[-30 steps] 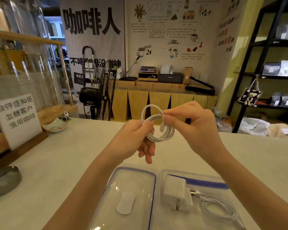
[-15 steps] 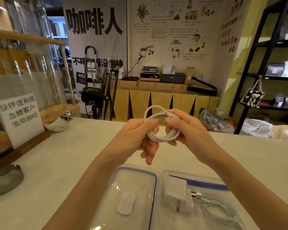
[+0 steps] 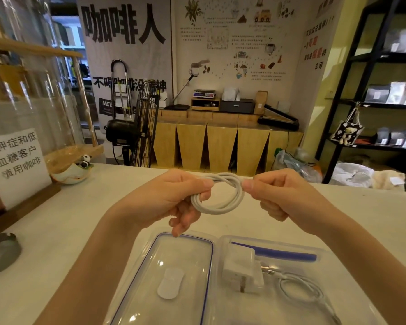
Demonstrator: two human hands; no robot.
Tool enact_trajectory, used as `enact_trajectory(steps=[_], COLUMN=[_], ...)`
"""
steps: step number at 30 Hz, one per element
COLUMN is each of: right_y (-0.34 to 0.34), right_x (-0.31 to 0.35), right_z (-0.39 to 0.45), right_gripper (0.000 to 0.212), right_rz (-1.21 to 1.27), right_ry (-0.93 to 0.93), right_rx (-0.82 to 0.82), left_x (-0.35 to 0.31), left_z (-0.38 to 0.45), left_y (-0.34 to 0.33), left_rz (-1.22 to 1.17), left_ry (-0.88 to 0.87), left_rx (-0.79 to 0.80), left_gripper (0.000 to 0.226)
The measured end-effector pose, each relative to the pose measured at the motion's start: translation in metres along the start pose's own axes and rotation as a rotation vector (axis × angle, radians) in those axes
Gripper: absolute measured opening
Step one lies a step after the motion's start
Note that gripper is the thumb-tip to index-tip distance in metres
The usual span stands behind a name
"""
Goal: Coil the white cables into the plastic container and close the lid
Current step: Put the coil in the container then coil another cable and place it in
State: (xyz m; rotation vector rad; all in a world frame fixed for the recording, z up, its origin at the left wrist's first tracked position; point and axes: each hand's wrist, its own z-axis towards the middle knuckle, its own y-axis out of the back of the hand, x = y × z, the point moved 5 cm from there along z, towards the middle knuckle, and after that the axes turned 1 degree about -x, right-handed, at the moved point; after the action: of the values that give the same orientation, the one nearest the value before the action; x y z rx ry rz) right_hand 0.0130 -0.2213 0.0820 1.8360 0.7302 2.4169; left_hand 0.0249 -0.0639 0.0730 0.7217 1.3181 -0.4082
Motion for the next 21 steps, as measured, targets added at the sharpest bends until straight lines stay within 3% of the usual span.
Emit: enact_trajectory(steps=[3, 9, 14, 17, 21], right_y=[0.005, 0.012, 0.023, 0.025, 0.011], right_x=[-0.005, -0.010, -0.001, -0.007, -0.021], right_z=[-0.002, -0.007, -0.009, -0.010, -0.014], right_gripper=[0.036, 0.029, 0.027, 0.026, 0.025], right_rz=[-0.053, -0.176, -0.270, -0.207, 0.101], right_ry=[-0.042, -0.026, 0.035, -0.041, -0.255], right_rx=[-0.030, -0.042, -0.079, -0.058, 0.132], left_x=[0.002, 0.001, 0.001, 0.004, 0.010], left_z=[0.002, 0.008, 0.004, 0.006, 0.013], left_y=[-0.002, 0.003, 0.008, 0.009, 0.007], left_rz=[0.025, 0.170, 0.221, 0.230, 0.271], left_ry=[0.011, -0.033, -0.008, 0.002, -0.008], left_rx=[-0.026, -0.239, -0.175, -0.212, -0.302], left_gripper=[0.036, 0.033, 0.032, 0.032, 0.034])
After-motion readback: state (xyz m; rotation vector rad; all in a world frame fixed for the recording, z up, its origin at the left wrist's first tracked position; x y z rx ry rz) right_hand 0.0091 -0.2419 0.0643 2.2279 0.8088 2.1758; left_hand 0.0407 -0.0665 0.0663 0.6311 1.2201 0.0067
